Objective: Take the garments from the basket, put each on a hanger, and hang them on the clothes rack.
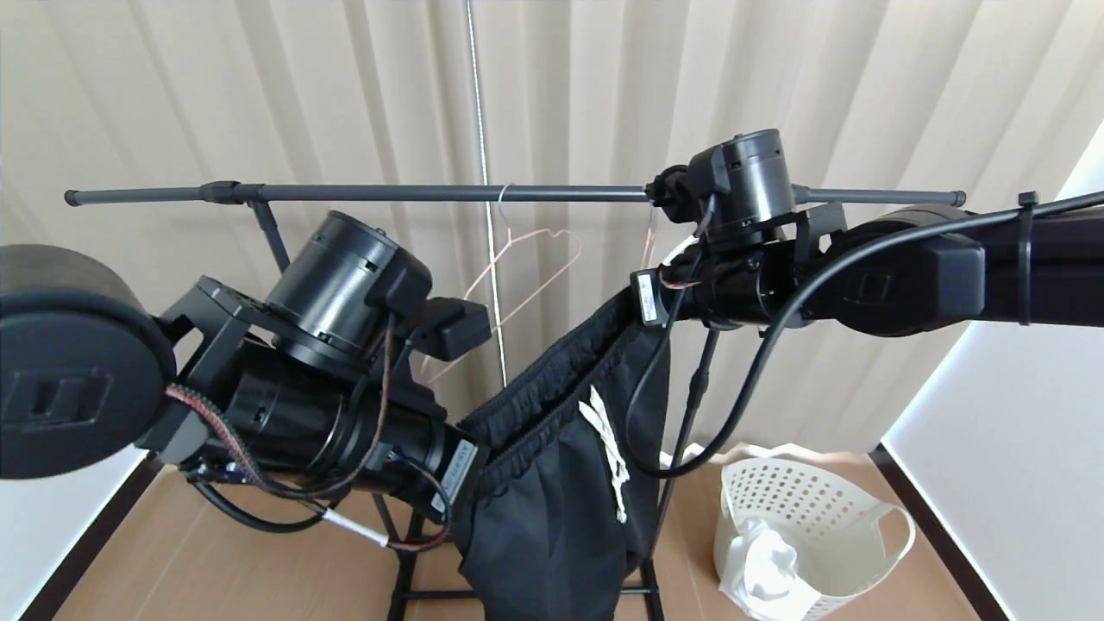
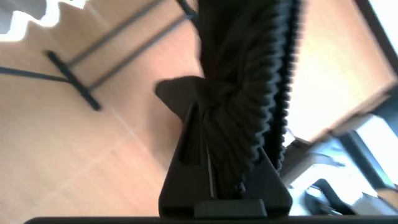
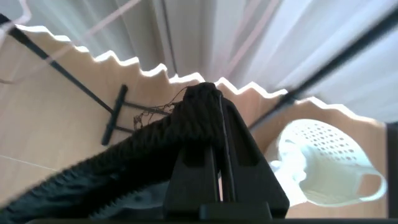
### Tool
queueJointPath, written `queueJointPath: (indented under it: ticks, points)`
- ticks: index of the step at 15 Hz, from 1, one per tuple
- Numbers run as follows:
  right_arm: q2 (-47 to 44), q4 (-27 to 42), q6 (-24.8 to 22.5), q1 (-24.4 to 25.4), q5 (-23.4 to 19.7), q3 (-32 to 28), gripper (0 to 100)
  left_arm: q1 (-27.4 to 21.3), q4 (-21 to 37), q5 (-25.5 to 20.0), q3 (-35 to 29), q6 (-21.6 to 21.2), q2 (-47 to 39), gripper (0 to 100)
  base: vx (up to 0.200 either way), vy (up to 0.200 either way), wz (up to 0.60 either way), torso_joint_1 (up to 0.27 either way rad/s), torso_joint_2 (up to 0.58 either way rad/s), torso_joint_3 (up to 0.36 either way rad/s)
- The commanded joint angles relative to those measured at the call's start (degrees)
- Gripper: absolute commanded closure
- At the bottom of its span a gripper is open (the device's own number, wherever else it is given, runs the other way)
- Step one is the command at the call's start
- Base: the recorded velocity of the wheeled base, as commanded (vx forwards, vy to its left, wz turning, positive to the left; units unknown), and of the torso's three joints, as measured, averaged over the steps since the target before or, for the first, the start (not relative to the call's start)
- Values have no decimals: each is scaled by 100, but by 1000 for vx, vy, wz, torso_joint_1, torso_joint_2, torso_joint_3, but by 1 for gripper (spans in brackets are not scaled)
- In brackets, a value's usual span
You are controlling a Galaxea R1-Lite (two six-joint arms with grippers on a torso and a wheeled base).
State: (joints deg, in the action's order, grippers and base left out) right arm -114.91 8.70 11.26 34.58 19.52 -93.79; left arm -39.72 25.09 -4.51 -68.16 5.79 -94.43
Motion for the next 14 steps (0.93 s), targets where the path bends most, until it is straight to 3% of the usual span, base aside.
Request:
queueJointPath:
  ticks: [1,4,6,9,11,14]
  points:
    - [-453,0,166,145,-1,-517,100,-634,-241,20,83,546,-164,100,0,0,0,0,0,0]
    - [-656,8,385,303,-1,-921,100,-1135,-663,346,4,1267,-577,100,0,0,0,0,0,0]
    - [-752,26,464,356,-1,-1000,100,-1214,-821,627,-110,1486,-823,100,0,0,0,0,0,0]
    - [-691,52,535,347,8,-992,100,-1205,-830,671,-128,1574,-779,100,0,0,0,0,0,0]
    - [-550,96,605,268,8,-948,100,-1152,-813,776,-92,1574,-691,100,0,0,0,0,0,0]
    - [135,404,728,-198,-1,-526,100,-511,-804,1040,31,1513,-401,100,0,0,0,0,0,0]
